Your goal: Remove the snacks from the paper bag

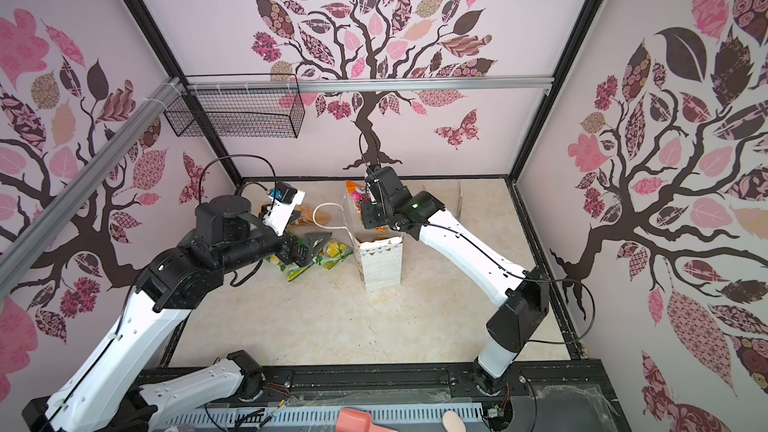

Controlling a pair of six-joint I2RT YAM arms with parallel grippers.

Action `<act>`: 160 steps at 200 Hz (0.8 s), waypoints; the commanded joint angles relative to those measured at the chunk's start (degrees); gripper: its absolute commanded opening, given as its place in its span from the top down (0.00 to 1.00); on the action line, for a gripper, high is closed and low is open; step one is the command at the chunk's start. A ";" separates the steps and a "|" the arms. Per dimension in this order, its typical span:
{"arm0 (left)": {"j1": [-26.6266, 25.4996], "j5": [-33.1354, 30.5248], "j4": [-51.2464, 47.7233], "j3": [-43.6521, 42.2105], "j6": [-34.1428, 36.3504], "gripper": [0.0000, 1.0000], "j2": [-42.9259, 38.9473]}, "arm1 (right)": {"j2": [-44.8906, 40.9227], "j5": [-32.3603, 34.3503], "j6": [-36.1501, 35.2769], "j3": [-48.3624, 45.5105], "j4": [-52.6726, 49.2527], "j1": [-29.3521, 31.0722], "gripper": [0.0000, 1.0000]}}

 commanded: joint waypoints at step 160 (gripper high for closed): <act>7.94 6.59 15.30 8.17 -50.55 0.20 10.61 | -9.39 9.04 -9.82 1.91 6.07 7.97 1.00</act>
